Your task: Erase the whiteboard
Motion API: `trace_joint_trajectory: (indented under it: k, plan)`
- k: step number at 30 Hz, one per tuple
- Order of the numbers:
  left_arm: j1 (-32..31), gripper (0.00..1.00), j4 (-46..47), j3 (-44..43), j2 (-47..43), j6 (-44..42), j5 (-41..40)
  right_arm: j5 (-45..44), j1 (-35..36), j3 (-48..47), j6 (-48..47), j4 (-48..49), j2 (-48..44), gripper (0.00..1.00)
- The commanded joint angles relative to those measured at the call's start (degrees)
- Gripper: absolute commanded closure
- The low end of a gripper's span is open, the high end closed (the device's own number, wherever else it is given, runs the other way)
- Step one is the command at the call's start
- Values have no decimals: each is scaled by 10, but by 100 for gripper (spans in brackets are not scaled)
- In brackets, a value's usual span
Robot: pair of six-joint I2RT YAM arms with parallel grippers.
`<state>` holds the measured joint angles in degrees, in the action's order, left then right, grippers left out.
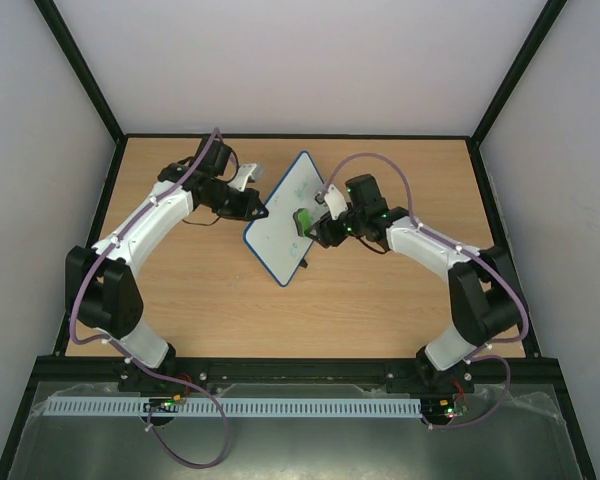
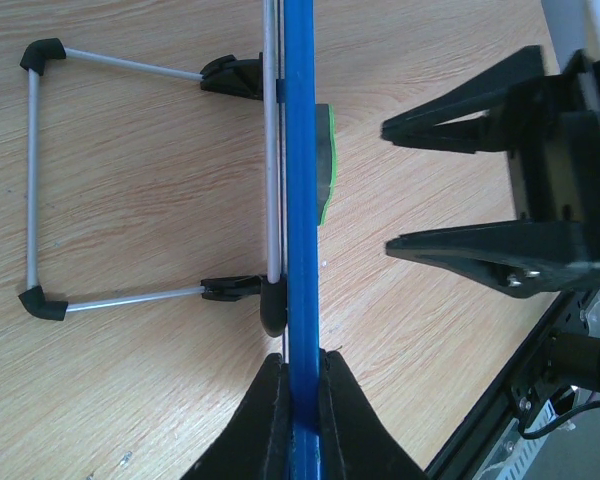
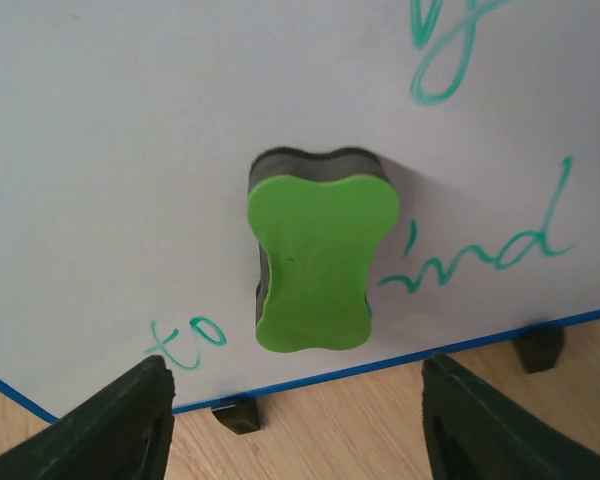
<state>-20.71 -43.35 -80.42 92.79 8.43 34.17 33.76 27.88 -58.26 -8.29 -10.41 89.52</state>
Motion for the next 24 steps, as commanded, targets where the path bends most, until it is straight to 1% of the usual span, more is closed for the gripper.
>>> trace_joint_trajectory:
  k: [1, 5, 11, 16, 20, 24]
  plan:
    - [-19, 97, -37, 12, 21, 2, 26, 31, 3, -8, 6, 47, 39, 31]
    - [-19, 97, -38, 10, 25, 2, 26, 41, 3, -23, 1, 62, 68, 30]
    - [-19, 97, -39, 8, 29, 2, 25, 64, 3, -27, -1, 87, 90, 34]
    - [-19, 97, -39, 9, 30, 1, 25, 60, 2, -29, 1, 105, 100, 37]
    - [-19, 97, -39, 9, 32, 0, 25, 68, 2, -40, 1, 104, 114, 42]
    - [-19, 97, -39, 9, 34, 0, 25, 84, 0, -39, 1, 108, 116, 51]
